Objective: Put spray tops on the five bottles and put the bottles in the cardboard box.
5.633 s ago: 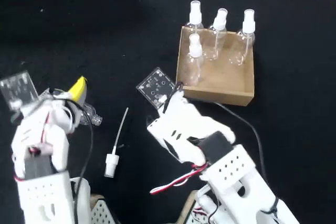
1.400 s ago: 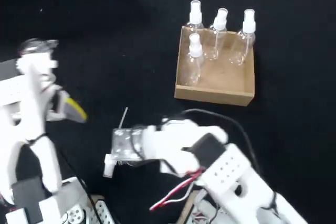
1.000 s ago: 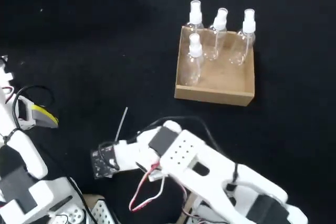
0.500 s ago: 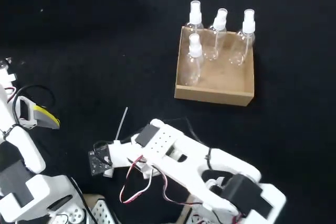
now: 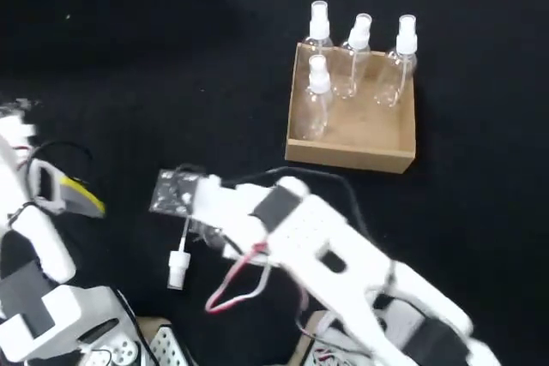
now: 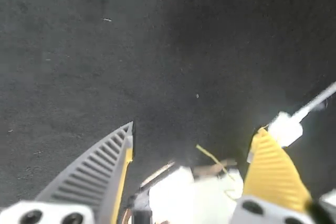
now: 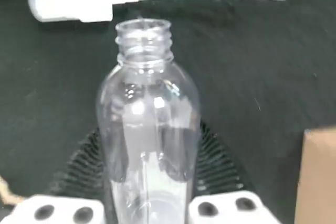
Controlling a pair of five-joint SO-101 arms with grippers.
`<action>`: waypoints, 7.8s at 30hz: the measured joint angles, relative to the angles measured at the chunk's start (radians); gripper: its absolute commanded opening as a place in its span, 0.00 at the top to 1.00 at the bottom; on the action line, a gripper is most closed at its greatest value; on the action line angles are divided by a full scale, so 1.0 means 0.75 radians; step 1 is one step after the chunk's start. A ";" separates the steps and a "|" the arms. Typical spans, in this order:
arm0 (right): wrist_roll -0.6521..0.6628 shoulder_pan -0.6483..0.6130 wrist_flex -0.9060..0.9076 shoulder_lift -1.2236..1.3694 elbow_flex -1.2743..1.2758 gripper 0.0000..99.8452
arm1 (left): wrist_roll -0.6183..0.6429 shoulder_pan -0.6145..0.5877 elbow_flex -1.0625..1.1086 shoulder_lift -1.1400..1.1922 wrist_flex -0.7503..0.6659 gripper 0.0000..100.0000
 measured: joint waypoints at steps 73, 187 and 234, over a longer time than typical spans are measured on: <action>0.047 0.628 0.356 -0.595 -0.002 0.99 | -0.630 0.370 0.786 -0.477 -0.646 0.67; 0.047 0.628 0.356 -0.595 -0.002 0.99 | 1.948 0.483 1.082 -0.336 -1.399 0.97; 0.100 0.628 0.356 -0.595 -0.002 0.99 | 1.690 -0.264 0.685 -0.098 -0.798 0.60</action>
